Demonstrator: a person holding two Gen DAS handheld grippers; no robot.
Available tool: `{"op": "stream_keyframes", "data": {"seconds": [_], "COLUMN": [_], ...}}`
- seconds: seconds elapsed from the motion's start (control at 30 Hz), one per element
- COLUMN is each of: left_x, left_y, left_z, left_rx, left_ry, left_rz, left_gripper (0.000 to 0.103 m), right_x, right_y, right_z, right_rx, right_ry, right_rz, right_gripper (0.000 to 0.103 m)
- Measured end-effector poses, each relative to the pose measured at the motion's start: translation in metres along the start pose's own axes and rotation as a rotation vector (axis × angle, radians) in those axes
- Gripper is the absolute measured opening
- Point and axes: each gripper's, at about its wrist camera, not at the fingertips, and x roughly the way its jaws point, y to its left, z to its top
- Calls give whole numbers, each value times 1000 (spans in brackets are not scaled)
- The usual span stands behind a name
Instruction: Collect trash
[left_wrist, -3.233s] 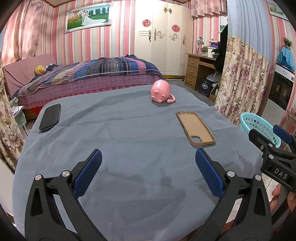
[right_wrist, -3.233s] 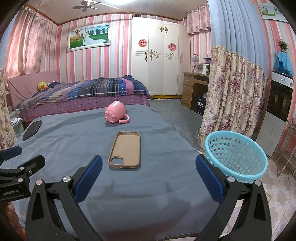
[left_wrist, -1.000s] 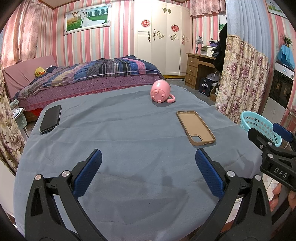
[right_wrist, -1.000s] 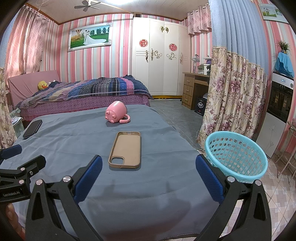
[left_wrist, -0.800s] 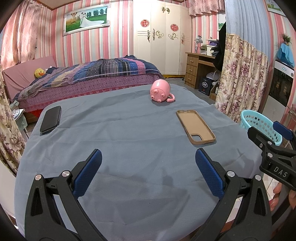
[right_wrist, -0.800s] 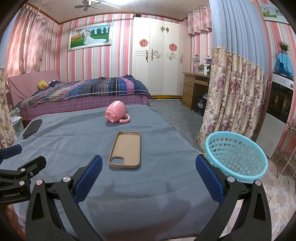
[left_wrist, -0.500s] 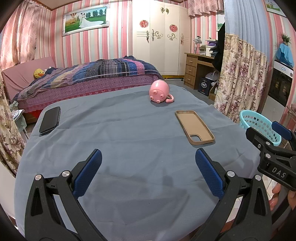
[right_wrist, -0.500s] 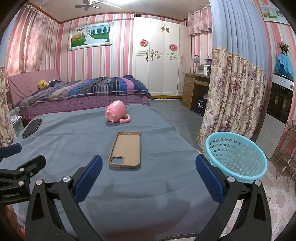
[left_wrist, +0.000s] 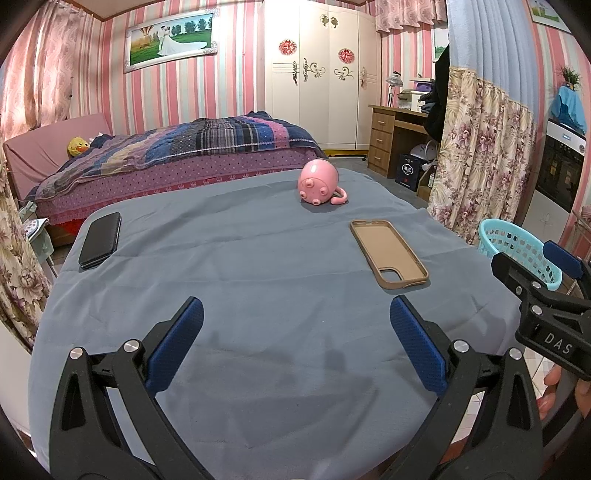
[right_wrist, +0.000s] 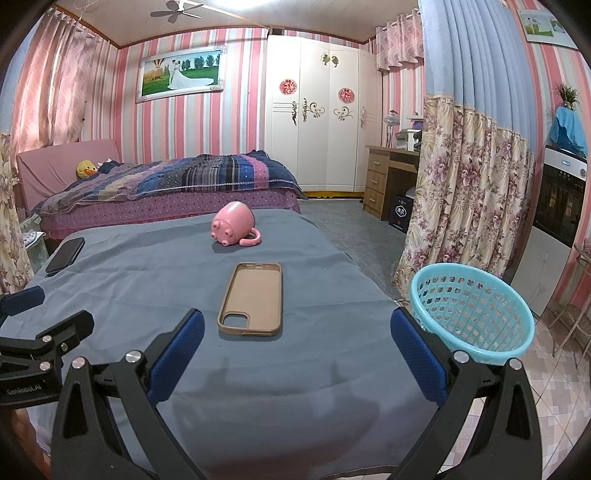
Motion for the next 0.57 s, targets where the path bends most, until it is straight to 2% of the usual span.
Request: {"op": "stream_keyframes", "data": {"seconds": [0.57], "left_x": [2], "left_y": [2], "left_z": [1], "left_rx": [-7], "left_ry": [7], "left_rz": [-11], "left_gripper": [98], "right_x": [0], "right_y": [0], "right_z": [0], "right_rx": [0], "right_ry": [-1], "right_rz": [0], "right_gripper": [98]}}
